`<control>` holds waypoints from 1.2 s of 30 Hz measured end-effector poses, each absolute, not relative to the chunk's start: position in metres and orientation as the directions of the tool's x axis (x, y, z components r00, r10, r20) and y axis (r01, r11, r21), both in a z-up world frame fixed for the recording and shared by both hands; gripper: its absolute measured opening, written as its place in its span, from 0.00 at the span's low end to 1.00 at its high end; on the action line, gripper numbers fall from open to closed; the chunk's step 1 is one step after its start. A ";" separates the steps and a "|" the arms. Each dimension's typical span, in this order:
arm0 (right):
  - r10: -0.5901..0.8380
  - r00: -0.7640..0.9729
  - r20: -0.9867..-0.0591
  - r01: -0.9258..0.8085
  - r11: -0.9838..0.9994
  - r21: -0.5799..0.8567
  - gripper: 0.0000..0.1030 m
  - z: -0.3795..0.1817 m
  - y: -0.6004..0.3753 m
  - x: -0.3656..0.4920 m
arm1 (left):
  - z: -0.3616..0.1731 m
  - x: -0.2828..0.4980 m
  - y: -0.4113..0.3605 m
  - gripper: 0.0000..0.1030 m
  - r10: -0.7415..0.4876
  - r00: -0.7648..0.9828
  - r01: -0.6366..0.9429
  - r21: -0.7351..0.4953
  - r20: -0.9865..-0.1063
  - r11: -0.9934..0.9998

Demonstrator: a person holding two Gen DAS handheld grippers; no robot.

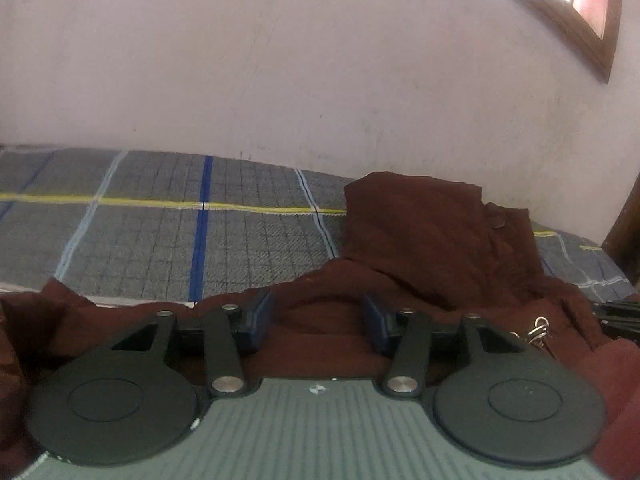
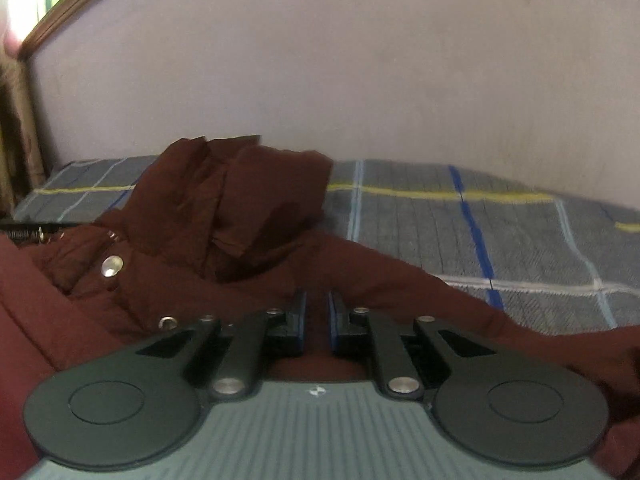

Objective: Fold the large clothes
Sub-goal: 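Release the jacket and pull both grippers back from the folded bundle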

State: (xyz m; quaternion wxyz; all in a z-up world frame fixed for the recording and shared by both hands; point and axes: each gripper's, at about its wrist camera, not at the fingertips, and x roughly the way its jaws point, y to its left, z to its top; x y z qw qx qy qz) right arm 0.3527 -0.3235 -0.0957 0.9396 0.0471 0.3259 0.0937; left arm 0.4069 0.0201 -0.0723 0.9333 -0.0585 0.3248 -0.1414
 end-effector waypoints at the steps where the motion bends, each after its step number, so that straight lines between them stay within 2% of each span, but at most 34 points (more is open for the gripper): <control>1: 0.202 0.767 -0.609 -0.123 0.978 0.170 0.07 -0.098 -0.330 0.356 | -0.074 0.406 0.024 0.51 -0.312 0.747 0.223 -0.221 -0.587 0.950; 5: 0.208 0.757 -0.620 -0.092 0.972 0.215 0.07 -0.101 -0.346 0.361 | -0.069 0.406 0.029 0.50 -0.323 0.739 0.211 -0.252 -0.591 0.944; 8: 0.224 0.755 -0.616 -0.082 0.965 0.249 0.06 -0.101 -0.363 0.360 | -0.067 0.405 0.032 0.46 -0.314 0.752 0.190 -0.267 -0.579 0.945; 11: 0.190 0.756 -0.626 -0.055 0.972 0.228 0.06 -0.101 -0.376 0.361 | -0.067 0.402 0.037 0.37 -0.273 0.774 0.144 -0.261 -0.571 0.954; 14: 0.120 0.759 -0.640 -0.044 0.990 0.134 0.06 -0.099 -0.375 0.358 | -0.067 0.402 0.038 0.33 -0.239 0.785 0.120 -0.237 -0.572 0.964; 19: 0.100 0.761 -0.641 -0.042 0.994 0.105 0.07 -0.097 -0.383 0.354 | -0.063 0.401 0.044 0.27 -0.177 0.797 0.092 -0.173 -0.577 0.981; 24: 0.099 0.752 -0.652 -0.044 0.994 0.100 0.07 -0.093 -0.398 0.348 | -0.060 0.402 0.044 0.30 -0.115 0.796 0.113 -0.040 -0.595 0.993; 28: 0.083 0.750 -0.656 -0.005 0.993 0.120 0.10 -0.091 -0.413 0.339 | -0.061 0.404 0.054 0.33 -0.114 0.790 0.115 -0.037 -0.603 0.993; 31: 0.038 0.779 -0.625 0.005 0.998 0.068 0.10 -0.091 -0.403 0.329 | -0.063 0.404 0.055 0.34 -0.110 0.791 0.104 -0.044 -0.602 0.994; 34: 0.038 0.797 -0.603 0.012 0.997 0.079 0.10 -0.093 -0.403 0.326 | -0.065 0.405 0.055 0.35 -0.111 0.789 0.101 -0.050 -0.604 0.994; 36: 0.010 0.792 -0.610 0.018 0.999 0.039 0.10 -0.095 -0.397 0.329 | -0.066 0.408 0.054 0.36 -0.109 0.784 0.099 -0.051 -0.612 0.994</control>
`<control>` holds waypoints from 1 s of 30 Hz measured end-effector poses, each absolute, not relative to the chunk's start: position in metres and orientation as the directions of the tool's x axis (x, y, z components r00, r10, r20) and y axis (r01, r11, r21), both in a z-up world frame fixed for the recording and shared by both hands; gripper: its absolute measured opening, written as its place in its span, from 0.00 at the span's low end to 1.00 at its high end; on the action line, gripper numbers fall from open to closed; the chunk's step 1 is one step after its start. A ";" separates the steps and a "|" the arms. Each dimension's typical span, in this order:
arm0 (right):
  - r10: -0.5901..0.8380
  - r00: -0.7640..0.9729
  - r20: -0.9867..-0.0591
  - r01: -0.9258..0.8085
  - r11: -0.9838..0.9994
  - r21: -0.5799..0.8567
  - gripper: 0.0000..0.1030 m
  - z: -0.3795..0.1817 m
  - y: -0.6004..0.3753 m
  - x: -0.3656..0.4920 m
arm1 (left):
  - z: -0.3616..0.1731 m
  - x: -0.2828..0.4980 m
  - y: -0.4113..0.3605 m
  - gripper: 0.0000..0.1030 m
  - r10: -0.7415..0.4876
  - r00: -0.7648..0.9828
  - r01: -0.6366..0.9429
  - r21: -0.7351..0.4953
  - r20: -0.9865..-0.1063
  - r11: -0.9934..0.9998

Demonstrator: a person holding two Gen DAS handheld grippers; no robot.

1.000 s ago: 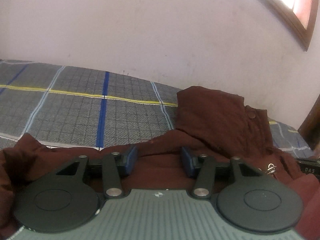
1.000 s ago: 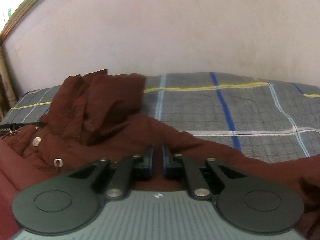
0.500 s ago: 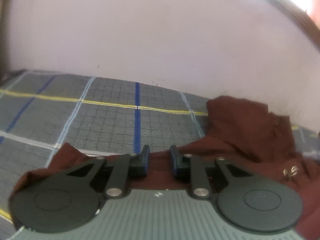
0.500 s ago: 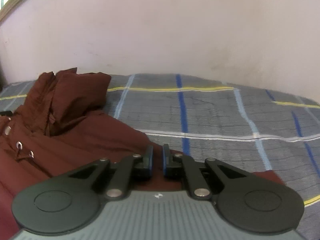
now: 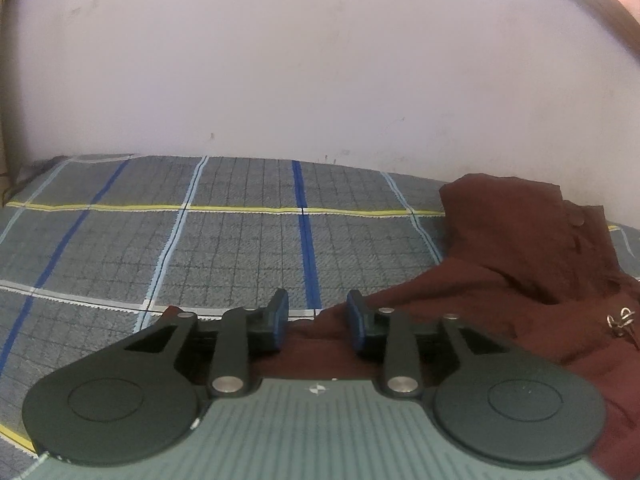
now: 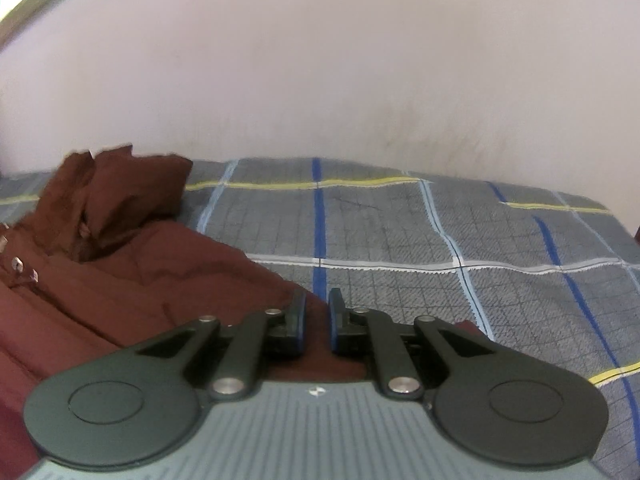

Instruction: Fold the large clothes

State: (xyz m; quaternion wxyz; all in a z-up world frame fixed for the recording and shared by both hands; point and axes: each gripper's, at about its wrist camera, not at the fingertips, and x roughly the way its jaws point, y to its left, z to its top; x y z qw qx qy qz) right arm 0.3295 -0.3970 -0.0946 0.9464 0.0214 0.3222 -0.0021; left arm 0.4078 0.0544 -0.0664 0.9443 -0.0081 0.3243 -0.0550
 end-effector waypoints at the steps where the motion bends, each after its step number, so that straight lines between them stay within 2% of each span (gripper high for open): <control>1: -0.005 0.789 -0.615 0.016 1.000 0.012 0.10 -0.096 -0.394 0.332 | -0.067 0.409 0.054 0.36 -0.109 0.781 0.096 -0.053 -0.615 0.994; 10: -0.091 0.777 -0.622 0.034 0.994 -0.104 0.12 -0.102 -0.382 0.343 | -0.071 0.414 0.054 0.40 -0.103 0.763 0.090 -0.053 -0.638 0.995; 18: -0.111 0.778 -0.618 0.045 0.992 -0.120 0.16 -0.102 -0.382 0.344 | -0.072 0.414 0.055 0.41 -0.102 0.757 0.094 -0.047 -0.645 0.994; 20: -0.119 0.779 -0.616 0.053 0.991 -0.125 0.19 -0.101 -0.383 0.344 | -0.072 0.415 0.055 0.41 -0.103 0.757 0.095 -0.048 -0.646 0.994; 22: -0.150 0.778 -0.610 0.077 0.987 -0.144 0.31 -0.101 -0.381 0.343 | -0.072 0.415 0.055 0.41 -0.105 0.757 0.096 -0.049 -0.645 0.994; 26: -0.165 0.774 -0.612 0.101 0.985 -0.138 0.39 -0.100 -0.386 0.344 | -0.072 0.415 0.056 0.41 -0.110 0.757 0.098 -0.055 -0.645 0.994; 27: -0.167 0.771 -0.615 0.115 0.986 -0.123 0.46 -0.099 -0.389 0.344 | -0.072 0.415 0.056 0.41 -0.110 0.757 0.097 -0.056 -0.644 0.994; 28: -0.169 0.771 -0.614 0.129 0.986 -0.109 0.49 -0.097 -0.392 0.343 | -0.072 0.415 0.056 0.42 -0.109 0.758 0.097 -0.054 -0.643 0.994; 30: -0.130 0.801 -0.585 0.120 0.991 -0.056 0.49 -0.090 -0.398 0.335 | -0.072 0.414 0.055 0.42 -0.105 0.759 0.095 -0.050 -0.642 0.994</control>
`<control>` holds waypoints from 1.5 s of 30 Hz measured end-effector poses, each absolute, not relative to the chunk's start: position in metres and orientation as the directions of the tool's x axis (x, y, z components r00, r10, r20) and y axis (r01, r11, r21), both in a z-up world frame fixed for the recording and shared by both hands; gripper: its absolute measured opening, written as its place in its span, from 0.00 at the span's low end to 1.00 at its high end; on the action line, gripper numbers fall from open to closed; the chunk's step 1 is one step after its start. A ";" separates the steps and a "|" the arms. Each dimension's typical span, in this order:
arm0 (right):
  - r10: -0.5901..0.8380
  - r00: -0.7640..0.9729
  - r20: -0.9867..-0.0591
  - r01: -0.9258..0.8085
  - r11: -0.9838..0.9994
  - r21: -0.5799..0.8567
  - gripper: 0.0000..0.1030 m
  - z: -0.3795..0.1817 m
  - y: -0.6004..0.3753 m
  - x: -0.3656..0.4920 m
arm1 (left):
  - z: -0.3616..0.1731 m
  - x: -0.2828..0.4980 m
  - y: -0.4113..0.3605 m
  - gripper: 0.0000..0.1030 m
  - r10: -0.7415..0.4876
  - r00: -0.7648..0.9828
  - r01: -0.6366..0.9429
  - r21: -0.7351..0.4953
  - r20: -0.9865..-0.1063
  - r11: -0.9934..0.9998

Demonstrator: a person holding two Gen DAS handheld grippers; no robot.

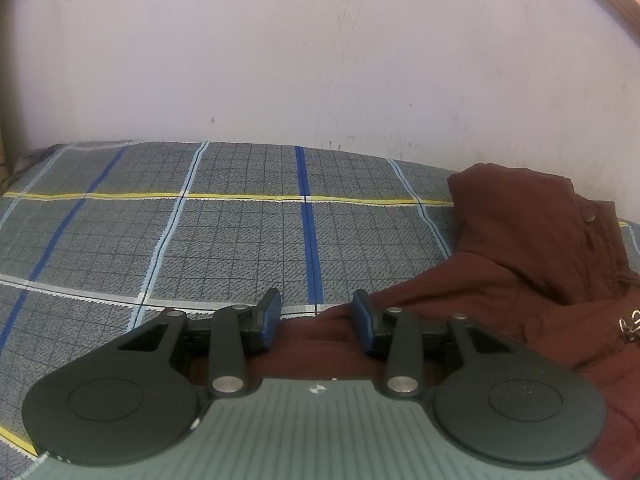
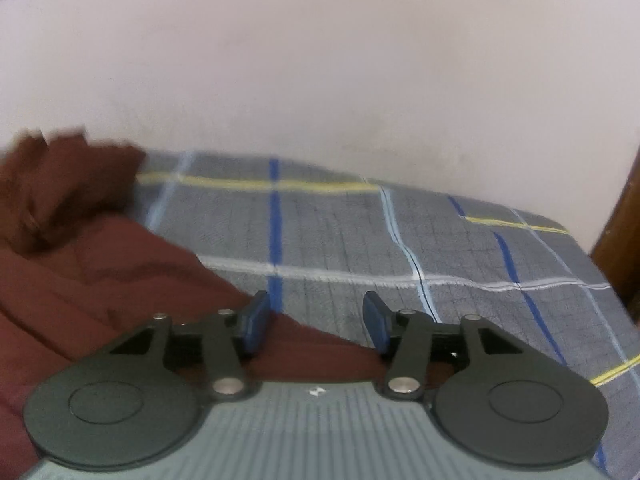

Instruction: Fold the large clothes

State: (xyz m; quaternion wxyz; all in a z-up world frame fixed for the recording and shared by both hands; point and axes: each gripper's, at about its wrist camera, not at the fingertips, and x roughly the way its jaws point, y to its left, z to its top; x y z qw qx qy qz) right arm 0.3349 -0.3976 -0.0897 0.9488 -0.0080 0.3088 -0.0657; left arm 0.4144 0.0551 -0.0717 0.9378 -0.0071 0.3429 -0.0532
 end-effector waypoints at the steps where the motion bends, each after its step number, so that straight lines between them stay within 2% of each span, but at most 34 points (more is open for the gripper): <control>1: -0.131 0.824 -0.551 0.126 0.991 -0.048 0.49 -0.083 -0.398 0.327 | -0.072 0.414 0.055 0.42 -0.103 0.760 0.095 -0.047 -0.642 0.994; 3: -0.136 0.865 -0.483 0.124 0.991 -0.058 0.49 -0.065 -0.393 0.311 | -0.072 0.414 0.055 0.42 -0.105 0.760 0.097 -0.048 -0.642 0.994; 5: -0.081 0.915 -0.396 0.066 0.997 -0.050 0.46 -0.037 -0.380 0.289 | -0.072 0.414 0.054 0.42 -0.105 0.761 0.098 -0.046 -0.641 0.994; 9: 0.170 0.944 -0.282 -0.181 0.983 -0.013 0.40 0.013 -0.327 0.249 | -0.072 0.414 0.055 0.43 -0.107 0.762 0.100 -0.048 -0.639 0.994; 11: 0.309 0.899 -0.311 -0.325 0.946 0.001 0.28 0.020 -0.291 0.246 | -0.072 0.414 0.055 0.44 -0.106 0.763 0.099 -0.048 -0.638 0.994; 13: 0.369 0.850 -0.376 -0.408 0.913 -0.028 0.17 0.012 -0.255 0.253 | -0.071 0.413 0.056 0.44 -0.107 0.763 0.100 -0.048 -0.637 0.994; 15: 0.376 0.821 -0.429 -0.442 0.895 -0.062 0.15 -0.004 -0.229 0.265 | -0.071 0.413 0.055 0.45 -0.110 0.764 0.101 -0.051 -0.636 0.994; 19: 0.339 0.795 -0.502 -0.436 0.896 -0.085 0.13 -0.042 -0.209 0.293 | -0.070 0.414 0.057 0.47 -0.124 0.763 0.101 -0.072 -0.634 0.992; 22: 0.344 0.787 -0.513 -0.438 0.896 -0.071 0.12 -0.062 -0.207 0.300 | -0.068 0.414 0.060 0.53 -0.152 0.762 0.109 -0.107 -0.630 0.988; 23: 0.349 0.786 -0.510 -0.435 0.898 -0.057 0.12 -0.069 -0.208 0.299 | -0.068 0.413 0.062 0.59 -0.169 0.762 0.116 -0.125 -0.625 0.985; 24: 0.363 0.781 -0.509 -0.438 0.898 -0.032 0.12 -0.074 -0.210 0.301 | -0.067 0.411 0.063 0.65 -0.186 0.764 0.125 -0.141 -0.618 0.982; 26: 0.393 0.766 -0.508 -0.441 0.897 0.029 0.12 -0.081 -0.214 0.306 | -0.066 0.409 0.065 0.70 -0.206 0.769 0.137 -0.159 -0.605 0.978; 29: 0.442 0.741 -0.506 -0.445 0.887 0.124 0.12 -0.080 -0.225 0.313 | -0.065 0.410 0.063 0.70 -0.203 0.767 0.137 -0.153 -0.609 0.979; 33: 0.549 0.712 -0.438 -0.442 0.835 0.328 0.14 -0.060 -0.272 0.305 | -0.065 0.410 0.061 0.71 -0.199 0.768 0.137 -0.147 -0.609 0.980; 35: 0.540 0.743 -0.394 -0.436 0.839 0.327 0.14 -0.041 -0.300 0.293 | -0.065 0.410 0.060 0.72 -0.200 0.768 0.138 -0.148 -0.609 0.979; 37: 0.511 0.764 -0.393 -0.416 0.857 0.305 0.14 -0.028 -0.330 0.288 | -0.065 0.410 0.060 0.72 -0.202 0.768 0.138 -0.151 -0.608 0.979; 39: 0.397 0.799 -0.451 -0.341 0.918 0.204 0.14 -0.027 -0.358 0.290 | -0.065 0.410 0.060 0.73 -0.206 0.769 0.140 -0.154 -0.605 0.978; 43: 0.272 0.787 -0.554 -0.202 0.962 0.185 0.13 -0.059 -0.392 0.305 | -0.065 0.409 0.061 0.73 -0.212 0.769 0.143 -0.161 -0.603 0.977; 45: 0.259 0.796 -0.547 -0.169 0.963 0.209 0.11 -0.079 -0.397 0.307 | -0.064 0.409 0.061 0.74 -0.214 0.771 0.146 -0.160 -0.600 0.976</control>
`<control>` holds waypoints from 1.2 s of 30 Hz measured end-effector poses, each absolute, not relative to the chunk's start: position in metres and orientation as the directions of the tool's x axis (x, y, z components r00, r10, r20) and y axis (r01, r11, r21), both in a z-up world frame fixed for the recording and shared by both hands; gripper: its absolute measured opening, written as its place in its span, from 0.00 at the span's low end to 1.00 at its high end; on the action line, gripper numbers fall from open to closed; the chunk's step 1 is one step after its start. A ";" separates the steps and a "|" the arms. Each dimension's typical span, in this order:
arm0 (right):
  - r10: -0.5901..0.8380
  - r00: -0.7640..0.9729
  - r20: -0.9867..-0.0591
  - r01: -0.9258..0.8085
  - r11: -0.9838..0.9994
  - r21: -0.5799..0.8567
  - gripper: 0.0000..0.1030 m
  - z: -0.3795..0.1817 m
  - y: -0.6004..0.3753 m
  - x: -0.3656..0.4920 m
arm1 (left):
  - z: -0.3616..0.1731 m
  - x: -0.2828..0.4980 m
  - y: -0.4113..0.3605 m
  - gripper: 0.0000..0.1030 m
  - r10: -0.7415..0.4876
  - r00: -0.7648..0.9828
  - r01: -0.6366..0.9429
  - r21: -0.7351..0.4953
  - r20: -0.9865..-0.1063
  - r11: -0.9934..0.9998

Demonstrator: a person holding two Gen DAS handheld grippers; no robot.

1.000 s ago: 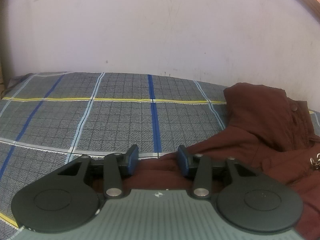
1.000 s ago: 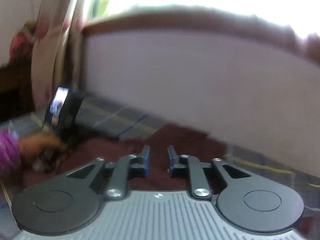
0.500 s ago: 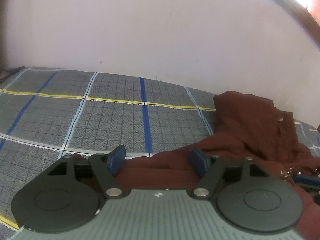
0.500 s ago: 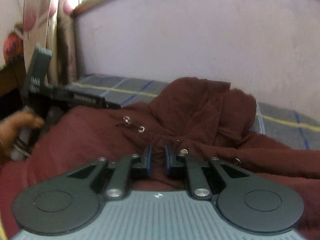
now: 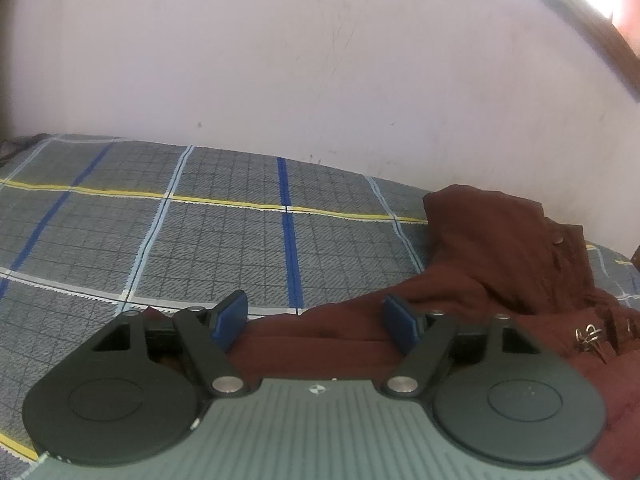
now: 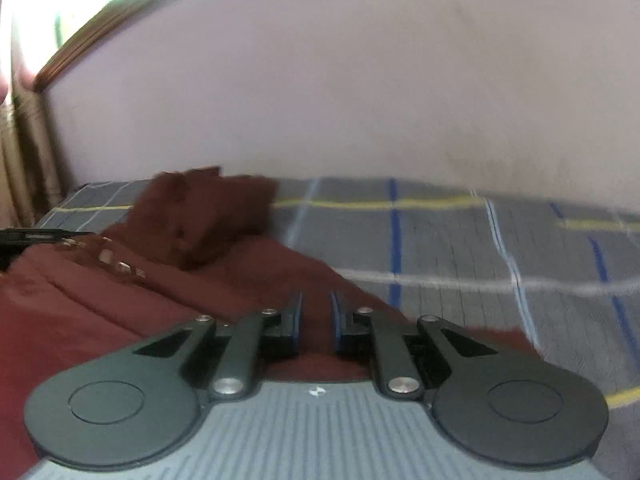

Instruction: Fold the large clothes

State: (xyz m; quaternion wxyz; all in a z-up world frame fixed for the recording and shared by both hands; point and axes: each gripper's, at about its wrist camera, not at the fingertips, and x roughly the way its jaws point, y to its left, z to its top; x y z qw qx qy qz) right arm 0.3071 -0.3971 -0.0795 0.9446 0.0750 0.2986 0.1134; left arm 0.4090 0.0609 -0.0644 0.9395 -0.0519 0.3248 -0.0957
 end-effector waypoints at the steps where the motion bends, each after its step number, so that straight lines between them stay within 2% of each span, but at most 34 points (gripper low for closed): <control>1: 0.249 0.798 -0.549 -0.148 0.964 0.221 0.11 -0.086 -0.397 0.310 | -0.064 0.409 0.060 0.74 -0.213 0.771 0.145 -0.159 -0.600 0.976; 4: 0.186 0.787 -0.588 -0.113 0.981 0.158 0.11 -0.095 -0.387 0.321 | -0.064 0.409 0.061 0.74 -0.216 0.773 0.145 -0.165 -0.597 0.976; 10: 0.150 0.766 -0.626 -0.092 0.988 0.124 0.11 -0.101 -0.386 0.330 | -0.065 0.410 0.061 0.74 -0.214 0.771 0.141 -0.166 -0.600 0.976; 27: 0.044 0.783 -0.620 -0.042 0.999 0.018 0.12 -0.103 -0.369 0.332 | -0.062 0.408 0.060 0.75 -0.180 0.781 0.126 -0.131 -0.598 0.983; 36: 0.033 0.811 -0.585 -0.022 0.999 0.026 0.14 -0.099 -0.372 0.324 | -0.061 0.406 0.060 0.76 -0.174 0.788 0.125 -0.122 -0.591 0.985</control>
